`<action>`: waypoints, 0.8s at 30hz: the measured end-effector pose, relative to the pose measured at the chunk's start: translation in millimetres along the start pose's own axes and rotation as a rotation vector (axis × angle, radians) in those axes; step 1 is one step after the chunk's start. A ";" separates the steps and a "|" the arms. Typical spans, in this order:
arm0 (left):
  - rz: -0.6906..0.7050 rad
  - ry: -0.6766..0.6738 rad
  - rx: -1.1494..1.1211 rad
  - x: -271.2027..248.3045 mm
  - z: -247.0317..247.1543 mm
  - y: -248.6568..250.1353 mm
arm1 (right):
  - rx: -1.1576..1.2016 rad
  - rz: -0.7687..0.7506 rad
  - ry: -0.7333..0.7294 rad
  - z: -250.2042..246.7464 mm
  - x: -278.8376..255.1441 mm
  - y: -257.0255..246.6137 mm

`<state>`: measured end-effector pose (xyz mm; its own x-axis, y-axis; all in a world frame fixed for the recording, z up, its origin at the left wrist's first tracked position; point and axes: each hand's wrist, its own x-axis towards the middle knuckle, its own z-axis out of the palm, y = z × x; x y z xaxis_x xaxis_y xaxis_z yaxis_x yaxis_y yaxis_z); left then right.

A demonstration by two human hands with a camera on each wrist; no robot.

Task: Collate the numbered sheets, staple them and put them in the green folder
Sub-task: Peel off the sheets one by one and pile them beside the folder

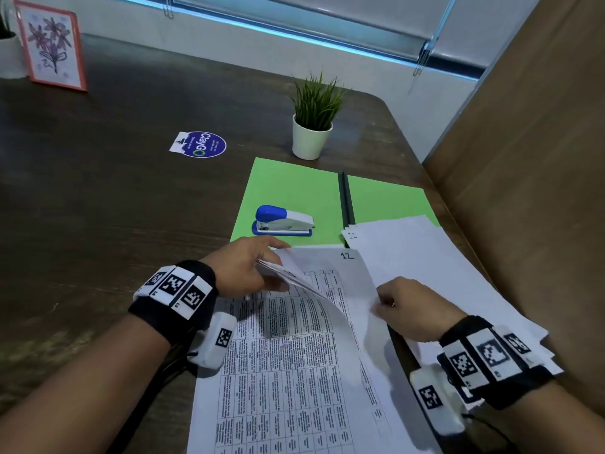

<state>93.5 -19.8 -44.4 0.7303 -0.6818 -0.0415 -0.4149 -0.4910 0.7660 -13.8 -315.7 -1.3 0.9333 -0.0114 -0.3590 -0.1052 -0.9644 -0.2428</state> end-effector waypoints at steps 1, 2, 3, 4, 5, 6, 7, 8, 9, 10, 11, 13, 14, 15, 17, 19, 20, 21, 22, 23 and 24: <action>0.001 0.001 -0.007 -0.1 0.0 0.5 | -0.022 -0.004 0.033 -4.3 0.6 2.1; 0.003 0.003 -0.014 0.1 0.0 0.3 | -0.017 -0.017 0.108 -11.7 1.7 5.4; 0.011 0.006 -0.017 0.4 0.4 -0.6 | 0.008 -0.026 0.231 -22.5 3.5 9.2; 0.022 0.009 -0.017 0.4 0.6 -1.4 | 0.069 -0.022 0.373 -38.3 5.6 13.2; 0.031 0.010 -0.011 0.5 1.0 -2.4 | 0.158 -0.011 0.509 -58.9 6.6 18.6; 0.032 0.010 0.000 0.8 1.3 -3.2 | 0.237 0.004 0.631 -80.8 4.1 22.0; 0.023 0.010 0.013 0.5 1.0 -3.8 | 0.279 0.026 0.730 -104.2 -0.9 23.0; 0.008 0.009 0.023 0.6 0.7 -4.0 | 0.285 0.026 0.835 -127.3 -7.2 23.9; -0.003 0.008 0.029 0.5 -0.1 -3.3 | 0.274 0.017 0.935 -147.4 -14.7 24.4; -0.007 0.007 0.034 0.5 -0.6 -2.8 | 0.249 0.013 1.026 -166.6 -16.7 28.8; -0.011 0.004 0.040 0.3 -1.1 -1.5 | 0.204 0.032 1.102 -181.5 -20.4 32.6; -0.026 -0.005 0.047 -0.4 -1.7 2.2 | -0.013 0.036 1.213 -207.7 -24.6 66.2; -0.031 -0.005 0.049 -0.6 -2.0 3.7 | -0.067 0.042 1.273 -214.3 -22.6 78.5; -0.036 -0.005 0.048 -1.1 -2.0 5.0 | -0.118 0.017 1.256 -212.3 -25.1 76.6; -0.042 -0.008 0.044 -2.2 -2.7 7.1 | -0.121 -0.098 1.168 -184.9 -26.3 36.6; -0.051 -0.004 0.036 -3.1 -2.7 9.4 | -0.206 -0.167 1.069 -155.4 -26.9 8.1; -0.066 0.004 0.020 -4.0 -2.3 11.5 | -0.308 -0.163 1.022 -139.3 -23.4 1.5; -0.086 0.016 -0.009 -5.0 -2.2 14.6 | -0.383 -0.119 0.967 -121.6 -19.5 -3.1; -0.106 0.027 -0.044 -6.3 -2.2 18.0 | -0.422 -0.070 0.902 -104.2 -12.1 -2.3; -0.117 0.035 -0.077 -7.2 -2.3 21.2 | -0.450 -0.037 0.809 -88.0 -3.8 -0.5; -0.121 0.041 -0.101 -7.8 -2.3 24.0 | -0.484 -0.020 0.728 -72.6 4.0 1.3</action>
<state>79.1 -25.1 -24.3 0.7939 -0.5973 -0.1133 -0.2668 -0.5098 0.8179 14.7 -336.3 62.4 0.9383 0.0002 0.3459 -0.0832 -0.9706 0.2261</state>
